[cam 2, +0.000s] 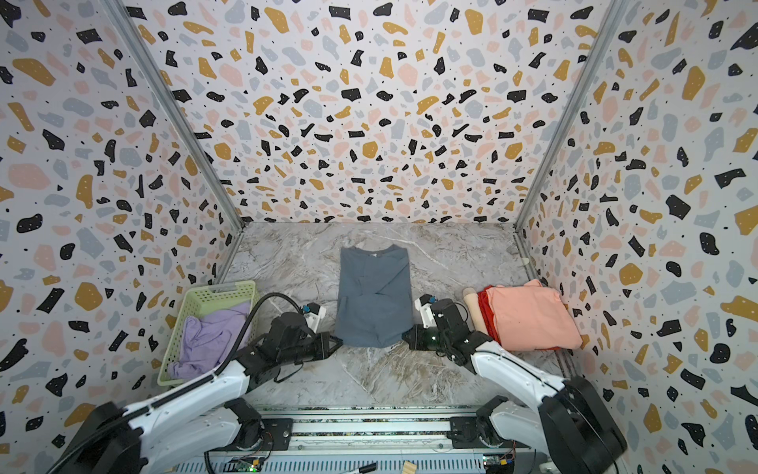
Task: Fold and stack the t-shirts
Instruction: 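Grasp the near edge of the folded grey-blue shirt with both grippers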
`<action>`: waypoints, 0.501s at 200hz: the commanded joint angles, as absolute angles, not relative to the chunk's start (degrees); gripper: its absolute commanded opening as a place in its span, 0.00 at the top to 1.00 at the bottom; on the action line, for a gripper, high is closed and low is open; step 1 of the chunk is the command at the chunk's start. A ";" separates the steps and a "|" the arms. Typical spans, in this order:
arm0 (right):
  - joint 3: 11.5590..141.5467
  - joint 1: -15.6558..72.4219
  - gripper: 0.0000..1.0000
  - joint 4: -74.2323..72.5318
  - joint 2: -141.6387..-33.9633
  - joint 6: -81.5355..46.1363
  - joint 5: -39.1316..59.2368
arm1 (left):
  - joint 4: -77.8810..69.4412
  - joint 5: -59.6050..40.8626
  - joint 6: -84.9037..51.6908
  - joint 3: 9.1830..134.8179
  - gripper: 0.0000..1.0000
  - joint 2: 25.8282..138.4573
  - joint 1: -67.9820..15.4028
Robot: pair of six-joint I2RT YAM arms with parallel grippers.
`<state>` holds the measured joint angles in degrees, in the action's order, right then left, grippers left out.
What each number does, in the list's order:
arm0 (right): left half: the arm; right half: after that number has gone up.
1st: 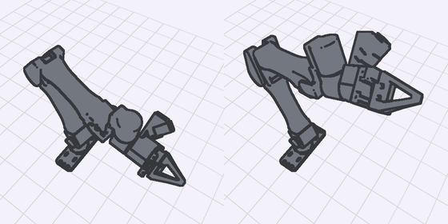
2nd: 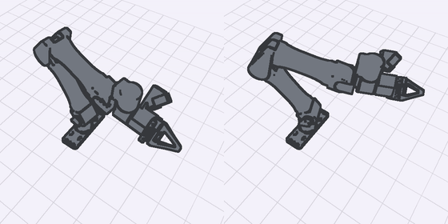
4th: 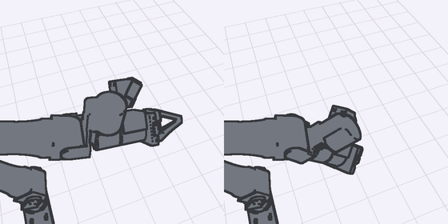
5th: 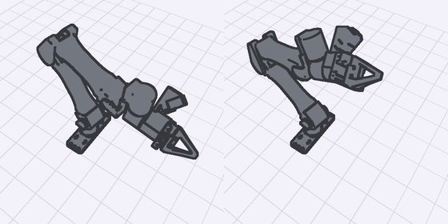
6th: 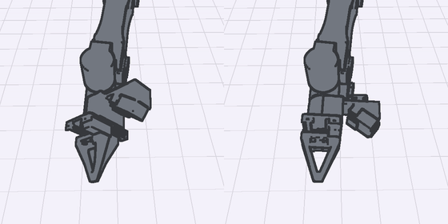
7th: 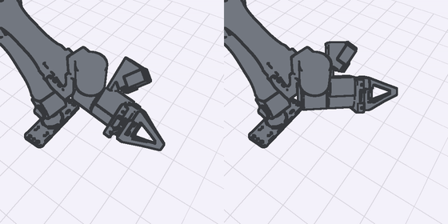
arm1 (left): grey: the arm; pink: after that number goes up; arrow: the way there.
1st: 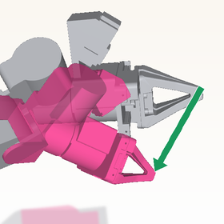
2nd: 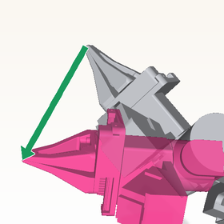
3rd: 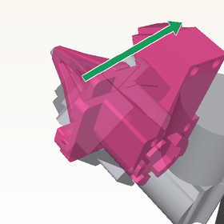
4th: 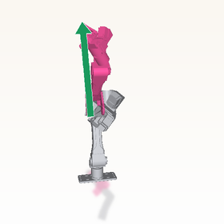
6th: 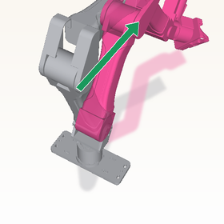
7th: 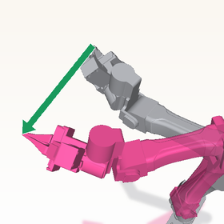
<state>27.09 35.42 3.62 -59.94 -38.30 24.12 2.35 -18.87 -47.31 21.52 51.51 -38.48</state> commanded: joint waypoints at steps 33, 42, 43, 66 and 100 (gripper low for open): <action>31.22 41.01 1.00 18.14 -47.62 -39.97 16.99 | 7.03 -16.08 -55.04 25.29 1.00 42.03 -43.51; 32.91 40.97 1.00 17.45 -48.46 -39.36 15.13 | 6.73 -14.94 -53.74 27.09 1.00 43.10 -43.44; 33.07 40.97 1.00 17.16 -48.58 -39.28 14.99 | 6.79 -14.76 -53.54 27.30 1.00 43.30 -43.43; 37.29 40.36 1.00 12.07 -53.45 -36.78 13.07 | 9.48 -10.97 -46.31 35.25 1.00 49.10 -43.12; 44.90 36.54 1.00 7.71 -63.26 -32.62 14.50 | 8.73 -11.68 -39.12 42.82 1.00 57.50 -37.56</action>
<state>39.27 38.94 11.55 -58.81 -36.67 15.53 10.11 -12.51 -46.22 38.28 53.58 -41.50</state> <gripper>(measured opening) 0.050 0.047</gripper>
